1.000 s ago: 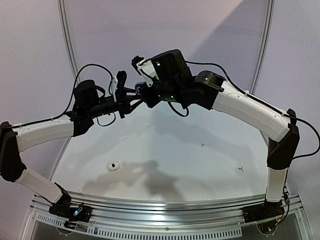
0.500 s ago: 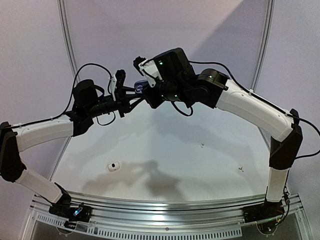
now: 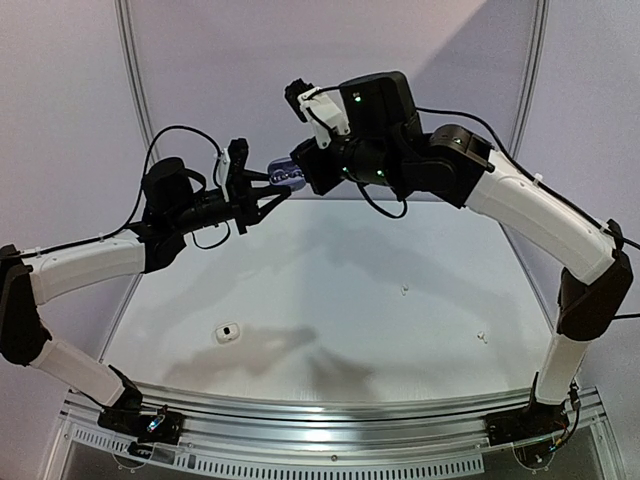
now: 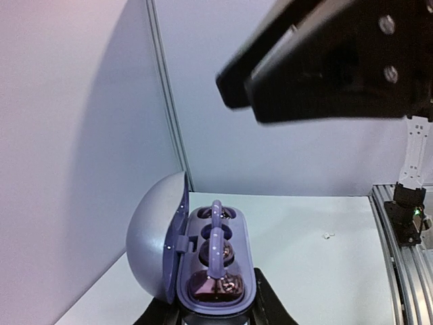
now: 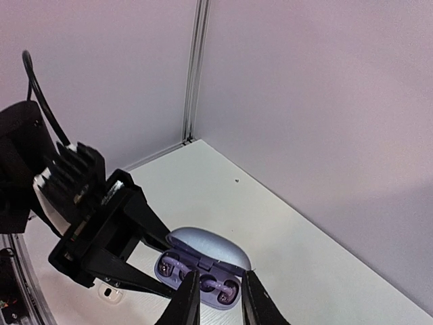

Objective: Insert the wireless bluetooth earbuds into the charging case
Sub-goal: Insert the left earbud into the left side groove of the charging case.

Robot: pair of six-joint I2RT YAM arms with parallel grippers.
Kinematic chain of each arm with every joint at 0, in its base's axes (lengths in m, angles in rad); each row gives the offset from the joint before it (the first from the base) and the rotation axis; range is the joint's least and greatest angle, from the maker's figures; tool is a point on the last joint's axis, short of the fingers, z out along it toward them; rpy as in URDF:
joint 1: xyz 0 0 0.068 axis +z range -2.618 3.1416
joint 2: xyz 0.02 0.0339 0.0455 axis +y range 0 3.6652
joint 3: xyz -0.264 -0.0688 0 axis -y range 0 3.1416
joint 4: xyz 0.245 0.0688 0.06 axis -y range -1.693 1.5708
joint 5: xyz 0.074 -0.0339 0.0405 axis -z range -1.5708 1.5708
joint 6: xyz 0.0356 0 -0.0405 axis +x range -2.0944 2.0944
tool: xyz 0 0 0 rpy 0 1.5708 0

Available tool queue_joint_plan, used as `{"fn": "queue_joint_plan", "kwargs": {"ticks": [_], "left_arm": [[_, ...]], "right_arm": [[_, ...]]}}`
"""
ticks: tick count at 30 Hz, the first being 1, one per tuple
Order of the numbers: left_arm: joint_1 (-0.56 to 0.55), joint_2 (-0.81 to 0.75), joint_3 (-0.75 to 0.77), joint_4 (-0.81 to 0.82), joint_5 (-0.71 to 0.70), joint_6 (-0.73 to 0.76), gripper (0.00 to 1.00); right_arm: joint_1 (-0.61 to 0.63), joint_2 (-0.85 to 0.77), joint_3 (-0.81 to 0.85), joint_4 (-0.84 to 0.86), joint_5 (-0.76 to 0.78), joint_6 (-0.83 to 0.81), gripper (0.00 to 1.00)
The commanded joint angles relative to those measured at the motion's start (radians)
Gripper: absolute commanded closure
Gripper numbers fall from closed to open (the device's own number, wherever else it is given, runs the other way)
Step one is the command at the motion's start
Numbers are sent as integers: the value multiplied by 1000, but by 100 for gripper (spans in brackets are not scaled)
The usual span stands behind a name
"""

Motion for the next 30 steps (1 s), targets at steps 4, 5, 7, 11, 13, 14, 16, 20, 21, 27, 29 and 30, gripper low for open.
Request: {"fn": "queue_joint_plan", "kwargs": {"ticks": [4, 5, 7, 11, 13, 14, 16, 20, 21, 27, 29, 30], "left_arm": [[5, -24, 14, -49, 91, 22, 100], [6, -24, 16, -46, 98, 18, 100], [4, -25, 17, -43, 110, 14, 100], [4, -26, 19, -49, 115, 15, 100], [3, -27, 18, -49, 117, 12, 100], [3, -27, 18, -48, 118, 11, 100], [3, -28, 16, -45, 119, 8, 100], [1, -30, 15, -36, 120, 2, 100], [1, -30, 15, -34, 121, 1, 100], [0, -30, 13, -23, 127, -5, 100], [0, -29, 13, -21, 130, -9, 100], [-1, -29, 13, -20, 130, -9, 100]], "right_arm": [[-5, -22, -8, 45, -101, 19, 81], [-5, -11, -7, 43, -128, 18, 81], [-5, 8, -4, 42, -167, 18, 81], [-5, 30, -7, 28, -201, 19, 84], [-5, 36, -7, 23, -202, 18, 84], [-6, 38, -8, 23, -200, 19, 85], [-5, 42, -11, 22, -199, 19, 85], [-5, 57, -12, 6, -189, 18, 87], [-6, 61, -14, 3, -186, 19, 87], [-6, 81, -17, -23, -147, 18, 88], [-5, 85, -17, -26, -145, 19, 89], [-5, 87, -17, -30, -147, 19, 89]]}}
